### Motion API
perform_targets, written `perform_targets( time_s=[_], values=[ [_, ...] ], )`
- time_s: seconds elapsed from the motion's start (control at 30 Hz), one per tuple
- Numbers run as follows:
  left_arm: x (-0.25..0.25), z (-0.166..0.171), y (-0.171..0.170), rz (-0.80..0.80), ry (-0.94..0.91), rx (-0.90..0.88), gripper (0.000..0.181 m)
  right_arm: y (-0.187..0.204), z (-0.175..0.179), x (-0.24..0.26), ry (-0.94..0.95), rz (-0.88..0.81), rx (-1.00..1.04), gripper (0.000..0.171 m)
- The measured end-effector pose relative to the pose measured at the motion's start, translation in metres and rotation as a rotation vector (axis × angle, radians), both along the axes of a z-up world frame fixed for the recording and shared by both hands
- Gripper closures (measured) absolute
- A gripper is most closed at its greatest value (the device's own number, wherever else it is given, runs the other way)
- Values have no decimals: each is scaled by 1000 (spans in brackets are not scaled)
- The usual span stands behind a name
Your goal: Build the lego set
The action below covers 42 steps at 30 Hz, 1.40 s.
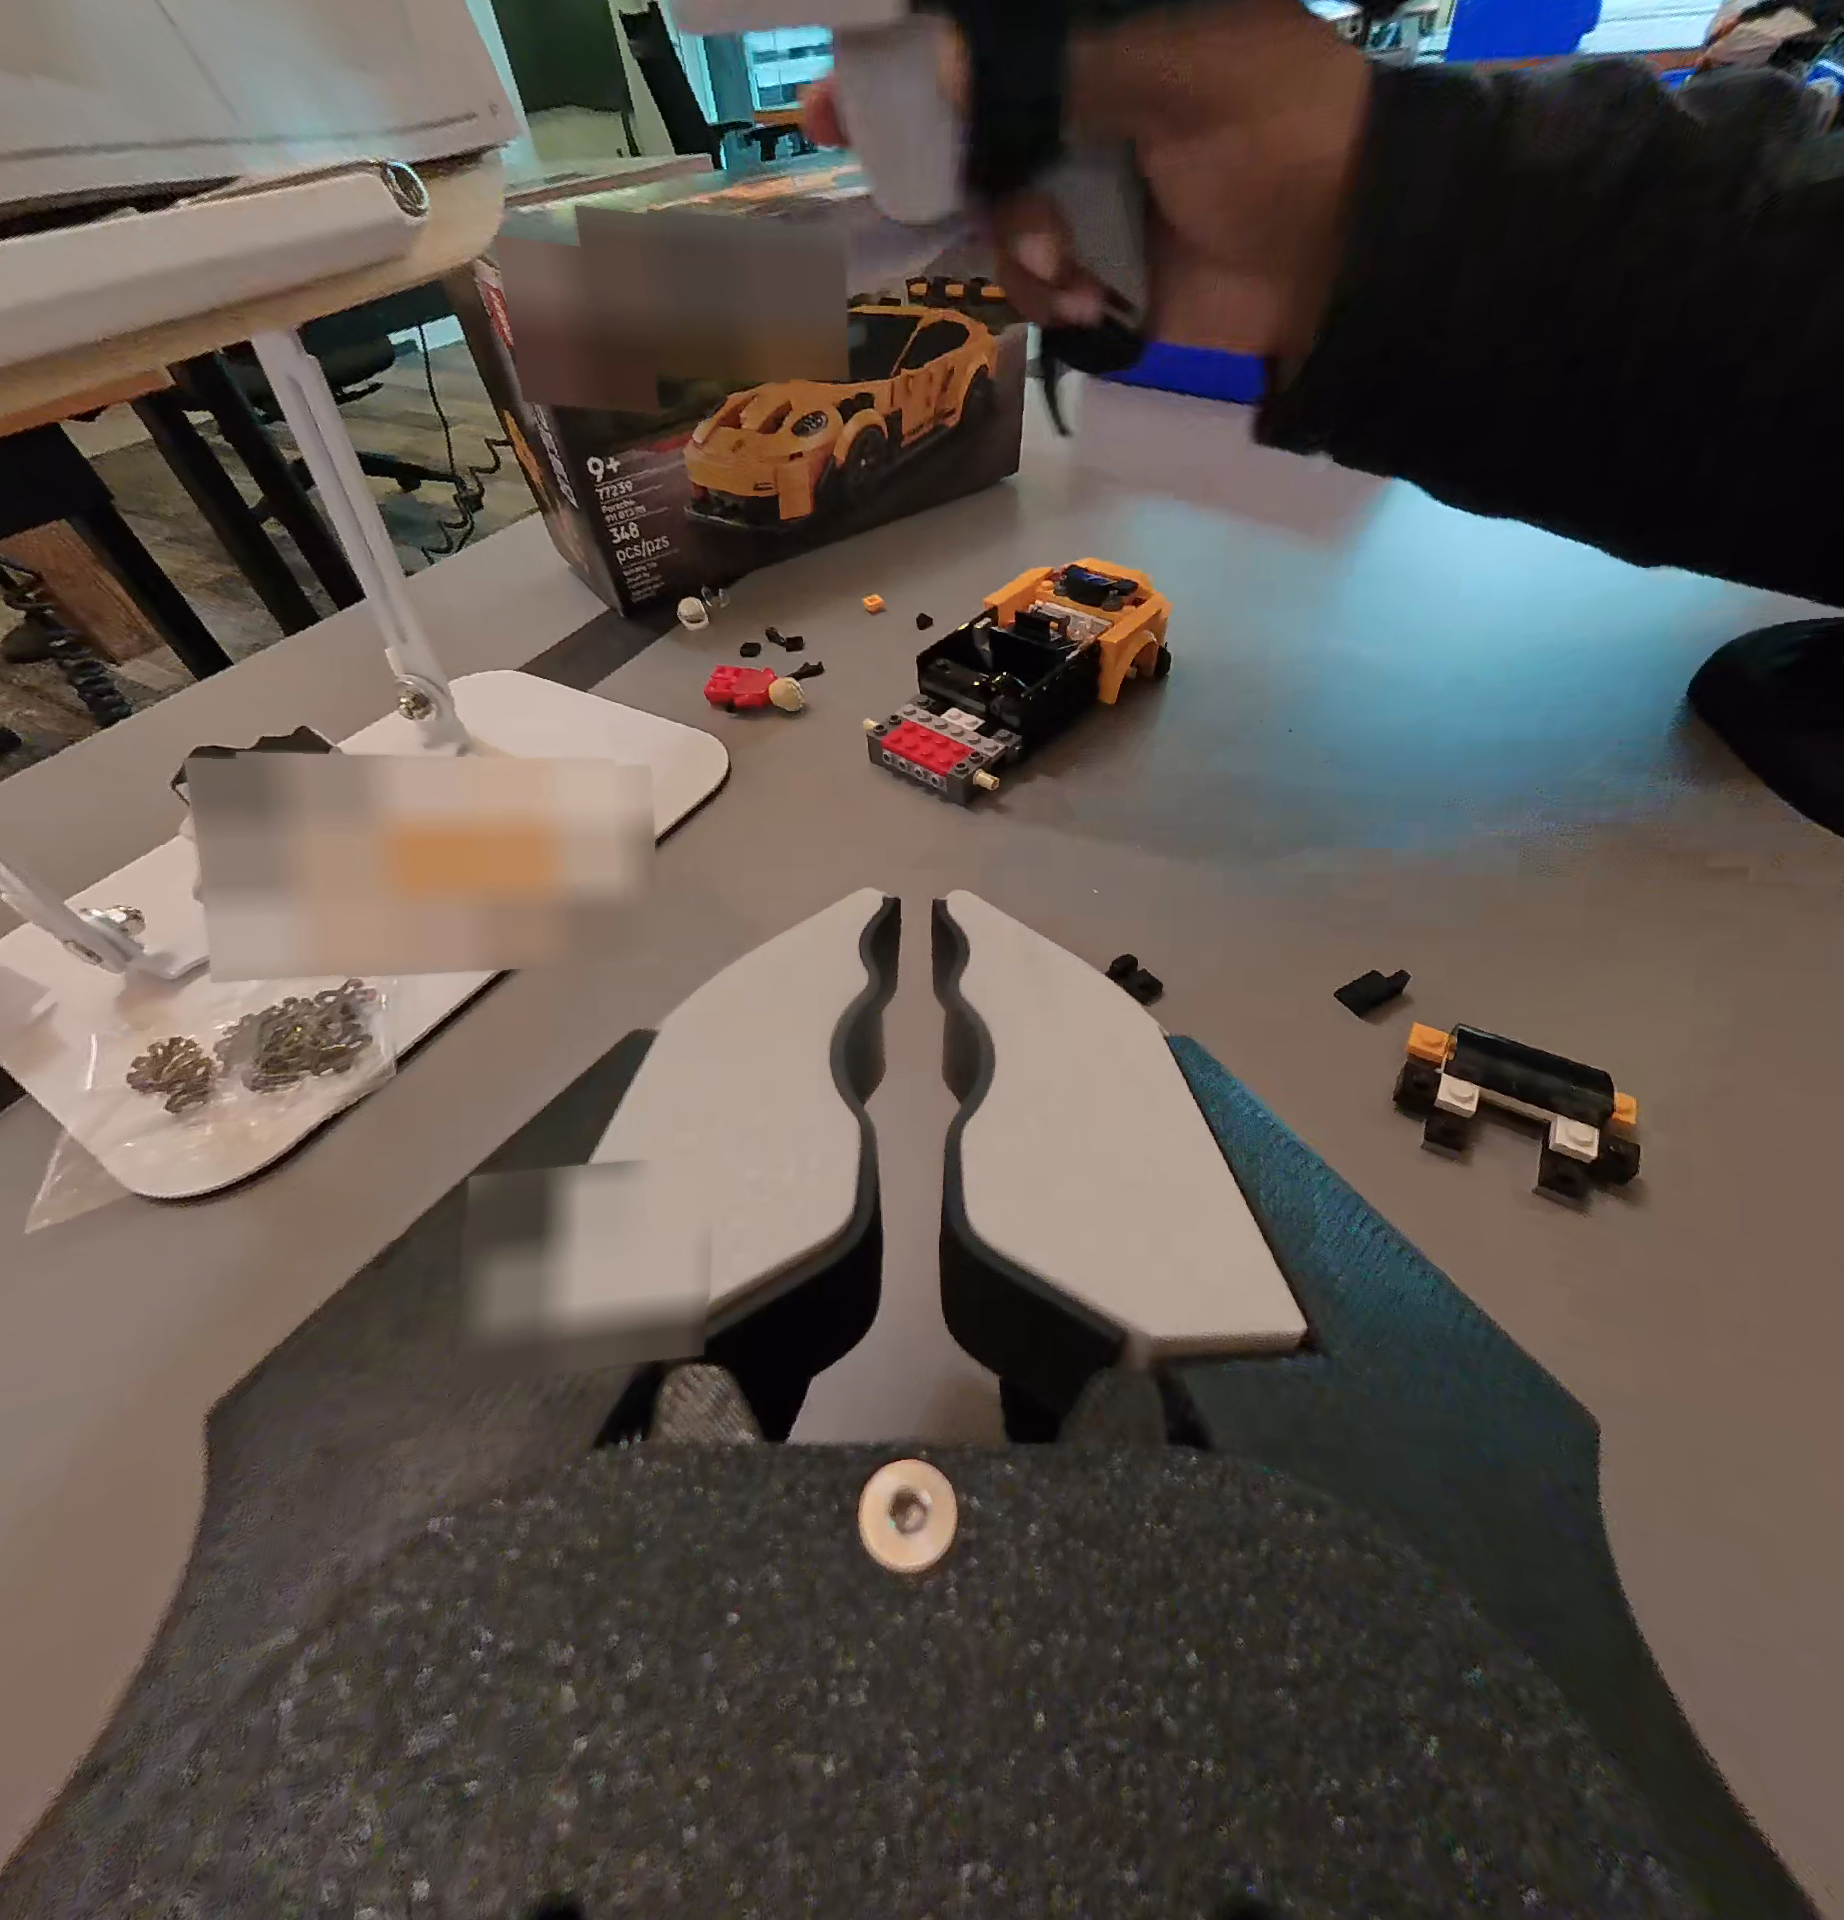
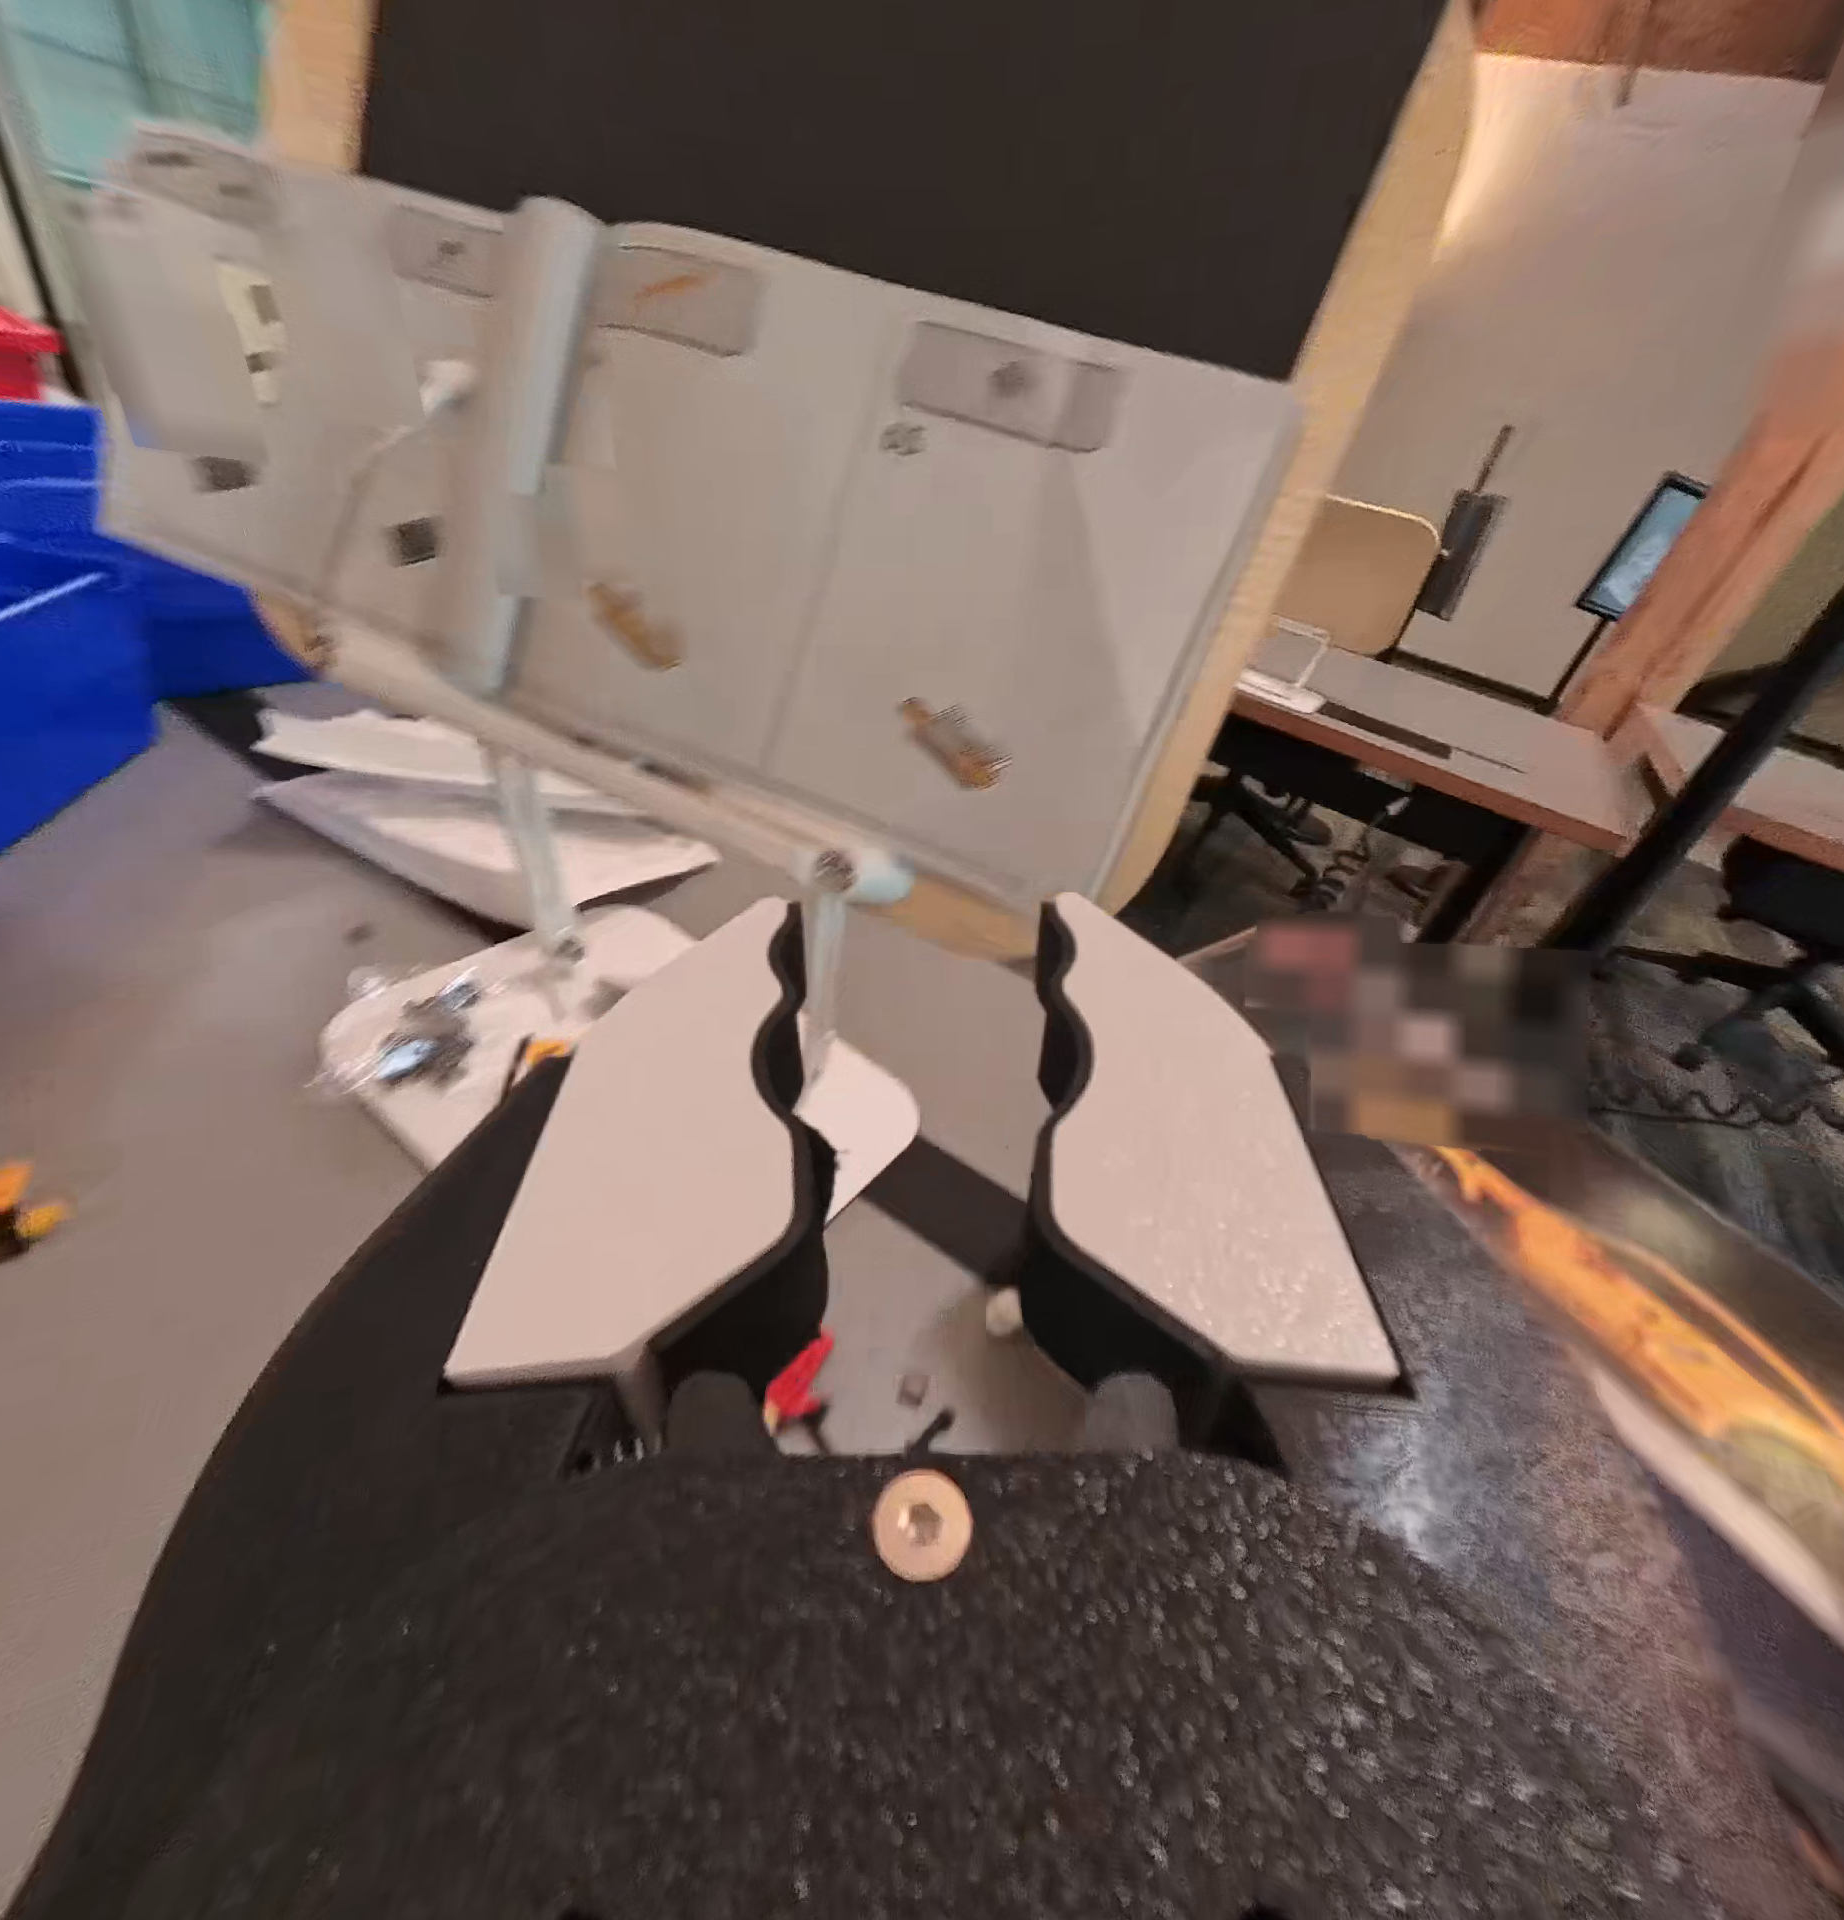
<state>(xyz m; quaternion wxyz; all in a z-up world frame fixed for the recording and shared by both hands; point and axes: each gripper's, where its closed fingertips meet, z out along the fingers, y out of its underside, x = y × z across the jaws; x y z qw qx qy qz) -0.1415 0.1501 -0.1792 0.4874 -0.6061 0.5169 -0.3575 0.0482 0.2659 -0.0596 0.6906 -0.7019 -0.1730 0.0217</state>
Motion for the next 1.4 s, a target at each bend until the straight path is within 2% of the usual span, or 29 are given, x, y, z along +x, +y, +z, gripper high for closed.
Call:
perform_targets(
  time_s=[0.1,0.2,0.33,0.47,0.57,0.63,0.7,0.8,0.87,1.1,1.2,1.4],
  values=[
    [0,1,-1,0,-2,9,176,39,10,16,57,-41,-3,125],
    [0,-3,0,-2,1,-4,176,61,10,20,76,-53,-13,126],
    [-1,-6,2,-5,-1,-27,177,60,16,11,54,-29,40,139],
    [-1,-9,3,-4,-7,-57,177,49,20,-6,24,55,82,159],
    [-1,-10,4,-2,-7,-61,177,55,26,14,25,-59,99,147],
    [0,-11,4,-1,-6,-59,177,66,24,23,89,-63,45,136],
    [0,-11,3,1,-5,-57,177,74,15,20,106,-24,-19,142],
    [-1,-10,4,7,-6,-53,177,66,23,11,57,5,49,169],
    [-2,-9,5,13,-12,-51,177,53,32,3,31,15,114,171],
    [-3,-5,12,35,-30,-48,177,-1,41,-83,-132,267,241,171],
    [-5,15,26,86,-68,-43,177,-6,38,-104,-209,288,249,171],
    [8,115,63,106,-250,-49,164,-16,41,-127,-202,351,264,171]
  ],
)
